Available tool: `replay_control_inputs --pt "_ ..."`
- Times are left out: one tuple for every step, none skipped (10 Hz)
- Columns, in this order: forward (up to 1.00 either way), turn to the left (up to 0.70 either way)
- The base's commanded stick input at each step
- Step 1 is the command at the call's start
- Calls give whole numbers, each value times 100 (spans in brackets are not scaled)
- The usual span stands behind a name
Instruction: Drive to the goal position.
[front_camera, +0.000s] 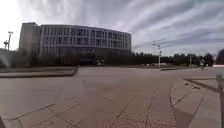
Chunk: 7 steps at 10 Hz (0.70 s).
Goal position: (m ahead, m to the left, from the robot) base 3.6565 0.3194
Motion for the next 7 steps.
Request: replay_control_inputs --pt "31 0" --pt "54 0" --pt "85 0" --pt "85 0" --pt "85 0" --pt "85 0" --pt "85 0"
